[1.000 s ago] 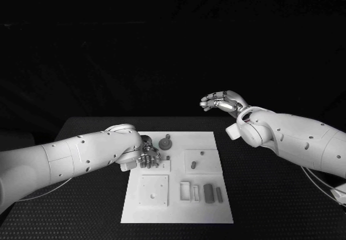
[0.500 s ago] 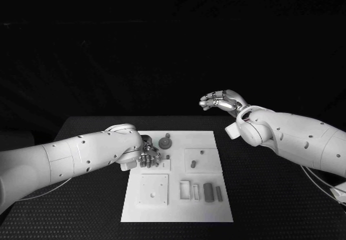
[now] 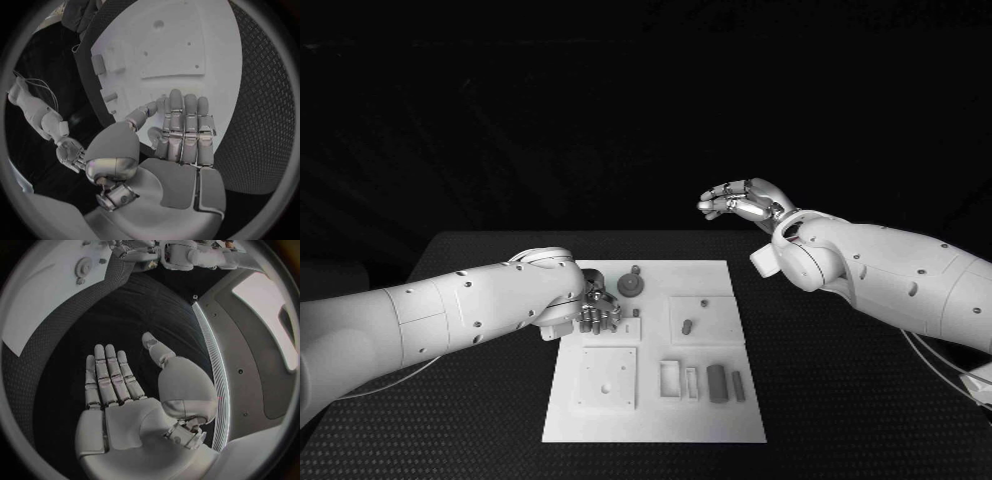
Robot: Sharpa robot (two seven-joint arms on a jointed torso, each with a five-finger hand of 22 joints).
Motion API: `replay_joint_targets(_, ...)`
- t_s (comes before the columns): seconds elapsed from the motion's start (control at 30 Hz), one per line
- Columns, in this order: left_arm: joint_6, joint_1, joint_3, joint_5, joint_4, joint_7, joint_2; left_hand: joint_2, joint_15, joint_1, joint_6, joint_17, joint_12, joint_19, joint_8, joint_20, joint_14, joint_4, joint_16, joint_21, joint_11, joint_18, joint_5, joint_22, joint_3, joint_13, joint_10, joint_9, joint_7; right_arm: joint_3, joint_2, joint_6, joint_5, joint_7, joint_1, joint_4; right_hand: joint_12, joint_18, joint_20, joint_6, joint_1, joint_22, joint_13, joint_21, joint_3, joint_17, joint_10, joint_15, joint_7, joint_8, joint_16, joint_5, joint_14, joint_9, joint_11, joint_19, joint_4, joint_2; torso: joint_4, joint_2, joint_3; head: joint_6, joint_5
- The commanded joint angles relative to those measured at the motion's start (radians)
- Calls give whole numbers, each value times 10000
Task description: Assemble the parts on the task board
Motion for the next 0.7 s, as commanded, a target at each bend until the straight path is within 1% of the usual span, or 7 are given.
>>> replay_joint_targets(0.03,166,-11,4,-107,32,-15,17,94,-26,-10,355,-10,52,-13,58,-75,55,8,51,20,-95,-152,56,12,56,11,0,19,-269,8,13,136,-38,31,4,13,-56,-191,13,-82,17,13,-20,-62,-44,-6,76,37,286,56,-70,9,-4,-11,-24,-42,-13,63,4,3,-2,-17,17)
replay_joint_targets(0.23,252,-15,4,-101,56,-5,4,95,-27,-10,358,-11,52,-13,55,-76,56,8,53,19,-96,-152,57,20,59,11,2,23,-270,8,15,150,-39,31,3,11,-62,-194,13,-83,23,18,-32,-67,-43,-5,82,39,286,58,-79,9,-5,-13,-24,-46,-13,67,1,3,4,-22,23)
replay_joint_targets(0.43,280,-16,4,-94,65,5,7,94,-32,0,373,-13,58,-12,54,-82,64,-3,62,19,-102,-152,61,40,70,15,15,35,-277,8,34,164,-40,29,3,-4,-67,-195,13,-84,30,22,-44,-73,-43,-2,88,41,286,59,-86,9,-5,-15,-24,-50,-15,69,-4,6,-2,-33,28)
replay_joint_targets(0.7,254,-16,5,-94,68,4,8,96,-39,3,394,-14,67,-10,49,-85,81,-11,80,19,-108,-151,69,73,79,21,35,53,-285,8,51,173,-41,35,3,-15,-72,-197,13,-85,36,26,-56,-78,-43,0,94,42,286,60,-94,9,-5,-17,-25,-53,-16,71,-6,5,5,-40,16)
